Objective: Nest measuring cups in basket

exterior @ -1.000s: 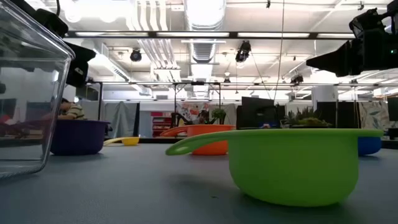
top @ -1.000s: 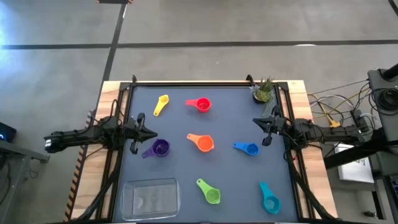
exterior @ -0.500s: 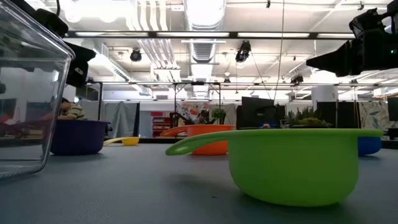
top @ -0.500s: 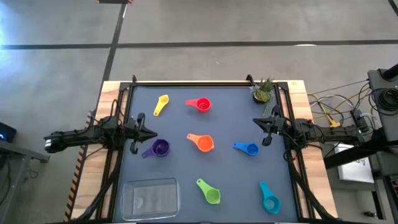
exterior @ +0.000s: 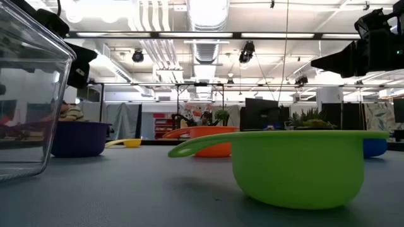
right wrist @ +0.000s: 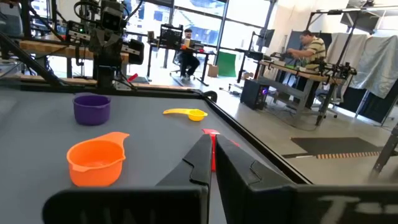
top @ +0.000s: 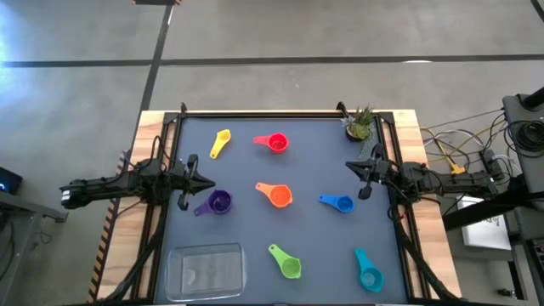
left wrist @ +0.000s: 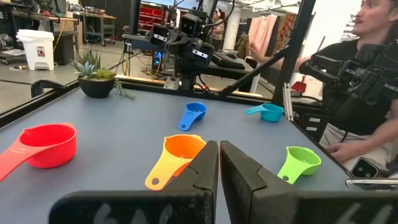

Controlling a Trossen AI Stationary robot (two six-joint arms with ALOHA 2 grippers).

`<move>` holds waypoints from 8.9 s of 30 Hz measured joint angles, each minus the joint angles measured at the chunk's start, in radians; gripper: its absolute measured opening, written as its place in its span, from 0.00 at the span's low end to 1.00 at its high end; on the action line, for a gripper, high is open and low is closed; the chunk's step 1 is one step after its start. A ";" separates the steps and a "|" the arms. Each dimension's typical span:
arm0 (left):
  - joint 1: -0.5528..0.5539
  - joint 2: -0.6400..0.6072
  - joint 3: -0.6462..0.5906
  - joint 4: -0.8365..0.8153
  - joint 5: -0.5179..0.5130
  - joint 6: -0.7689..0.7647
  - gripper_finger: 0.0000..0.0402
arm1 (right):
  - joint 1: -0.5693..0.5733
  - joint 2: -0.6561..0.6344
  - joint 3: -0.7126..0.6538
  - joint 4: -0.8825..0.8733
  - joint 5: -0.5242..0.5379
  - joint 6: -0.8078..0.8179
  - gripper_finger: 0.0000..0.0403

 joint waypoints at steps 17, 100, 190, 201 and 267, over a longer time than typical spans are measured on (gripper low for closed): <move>0.000 0.000 0.000 0.000 0.000 0.000 0.00 | 0.000 0.000 0.000 0.000 0.000 0.000 0.02; 0.000 0.000 0.000 0.000 0.000 0.000 0.00 | 0.000 0.000 0.000 0.000 0.000 0.000 0.02; 0.001 1.766 1.248 -0.591 -0.101 0.304 0.73 | 0.000 0.000 0.000 0.000 0.000 0.000 0.02; -0.027 1.803 1.248 -0.577 -0.103 0.347 0.73 | 0.000 0.000 0.000 0.000 0.000 0.000 0.02; -0.064 1.853 1.161 -0.374 -0.200 0.415 0.29 | 0.000 0.000 0.000 0.000 0.000 0.000 0.02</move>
